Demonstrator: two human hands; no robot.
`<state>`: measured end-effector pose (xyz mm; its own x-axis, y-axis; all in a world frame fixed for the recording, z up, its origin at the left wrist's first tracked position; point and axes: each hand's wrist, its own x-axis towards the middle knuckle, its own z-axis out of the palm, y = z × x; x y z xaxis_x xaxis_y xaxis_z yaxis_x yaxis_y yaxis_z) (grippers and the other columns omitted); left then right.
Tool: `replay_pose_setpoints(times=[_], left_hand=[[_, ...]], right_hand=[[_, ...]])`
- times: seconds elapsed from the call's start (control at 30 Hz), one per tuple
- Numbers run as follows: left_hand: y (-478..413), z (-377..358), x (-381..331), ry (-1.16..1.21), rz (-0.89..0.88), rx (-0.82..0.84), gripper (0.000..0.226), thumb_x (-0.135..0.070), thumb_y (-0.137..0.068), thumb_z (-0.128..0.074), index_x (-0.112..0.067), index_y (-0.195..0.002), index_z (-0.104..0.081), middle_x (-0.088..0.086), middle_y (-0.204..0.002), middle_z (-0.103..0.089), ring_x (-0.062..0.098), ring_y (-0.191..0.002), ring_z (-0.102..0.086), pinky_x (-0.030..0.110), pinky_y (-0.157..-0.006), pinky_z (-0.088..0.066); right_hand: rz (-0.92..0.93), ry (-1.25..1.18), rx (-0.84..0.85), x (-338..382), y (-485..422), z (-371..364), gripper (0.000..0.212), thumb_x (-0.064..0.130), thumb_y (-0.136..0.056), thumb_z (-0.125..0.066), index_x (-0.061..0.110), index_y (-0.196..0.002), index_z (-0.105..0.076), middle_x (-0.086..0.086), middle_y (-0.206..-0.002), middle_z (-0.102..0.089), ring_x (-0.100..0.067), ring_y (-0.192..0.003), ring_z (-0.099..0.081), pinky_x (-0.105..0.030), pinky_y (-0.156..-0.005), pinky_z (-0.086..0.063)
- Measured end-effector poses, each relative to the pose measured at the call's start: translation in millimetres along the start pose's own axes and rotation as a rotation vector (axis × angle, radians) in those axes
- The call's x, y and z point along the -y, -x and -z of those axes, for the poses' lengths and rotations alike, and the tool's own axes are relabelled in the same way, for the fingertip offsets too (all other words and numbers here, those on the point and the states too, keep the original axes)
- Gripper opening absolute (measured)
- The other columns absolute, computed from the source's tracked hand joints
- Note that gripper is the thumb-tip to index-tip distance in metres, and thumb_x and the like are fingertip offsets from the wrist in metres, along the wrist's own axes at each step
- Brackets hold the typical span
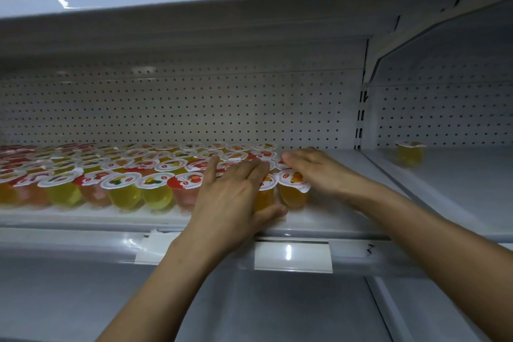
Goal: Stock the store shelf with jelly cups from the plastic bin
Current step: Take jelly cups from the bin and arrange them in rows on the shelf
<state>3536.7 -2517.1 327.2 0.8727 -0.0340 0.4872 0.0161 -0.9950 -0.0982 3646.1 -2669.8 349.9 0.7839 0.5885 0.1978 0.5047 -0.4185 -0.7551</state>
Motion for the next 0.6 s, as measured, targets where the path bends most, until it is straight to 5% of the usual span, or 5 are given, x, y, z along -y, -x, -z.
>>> replay_pose_setpoints(times=[0.13,0.23,0.37,0.47,0.6], left_hand=[[-10.7,2.4,-17.0,0.03,-0.039,-0.007,0.098,-0.08,-0.067,-0.006,-0.034,-0.152,-0.024,-0.013,-0.158,-0.028,0.007,-0.145,-0.026,0.05,-0.12,0.006],[-24.3,2.4,-31.3,0.019,-0.075,0.027,0.087,-0.082,-0.075,-0.018,-0.038,-0.15,-0.024,-0.015,-0.157,-0.028,0.006,-0.144,-0.026,0.049,-0.119,0.009],[-31.6,-3.3,-41.1,-0.049,-0.076,0.066,0.078,-0.08,-0.081,-0.023,-0.041,-0.149,-0.025,-0.021,-0.156,-0.028,0.005,-0.142,-0.03,0.049,-0.119,0.005],[-30.6,-6.4,-41.6,-0.037,-0.072,0.01,0.079,-0.073,-0.076,-0.017,-0.039,-0.142,-0.044,-0.017,-0.146,-0.048,0.009,-0.131,-0.049,0.05,-0.118,-0.011],[-32.3,-11.9,-41.0,-0.046,-0.071,-0.051,0.061,-0.064,-0.079,-0.039,-0.032,-0.126,-0.063,-0.011,-0.125,-0.066,0.014,-0.107,-0.068,0.054,-0.106,-0.038]], right_hand=[[0.043,0.017,-0.034,-4.8,5.1,13.1,0.03,0.041,-0.103,-0.033,0.028,-0.111,-0.059,0.019,-0.105,-0.056,0.018,-0.087,-0.054,-0.004,-0.078,-0.039],[-0.002,0.145,-0.205,-27.6,0.6,42.2,0.043,0.047,-0.1,-0.041,0.024,-0.134,-0.051,0.006,-0.135,-0.045,-0.011,-0.128,-0.042,-0.028,-0.104,-0.034],[-0.179,0.473,-0.283,-71.5,-6.0,93.1,0.052,0.045,-0.097,-0.048,0.026,-0.145,-0.039,-0.005,-0.153,-0.025,-0.026,-0.141,-0.018,-0.038,-0.113,-0.022],[-0.267,0.651,-0.321,-99.9,-9.0,121.5,0.056,0.043,-0.096,-0.048,0.026,-0.147,-0.034,-0.007,-0.157,-0.019,-0.028,-0.143,-0.012,-0.041,-0.115,-0.019],[-0.376,0.837,-0.369,-120.5,-13.1,144.5,0.054,0.035,-0.096,-0.047,0.022,-0.147,-0.033,-0.011,-0.155,-0.021,-0.035,-0.139,-0.02,-0.045,-0.114,-0.022]])
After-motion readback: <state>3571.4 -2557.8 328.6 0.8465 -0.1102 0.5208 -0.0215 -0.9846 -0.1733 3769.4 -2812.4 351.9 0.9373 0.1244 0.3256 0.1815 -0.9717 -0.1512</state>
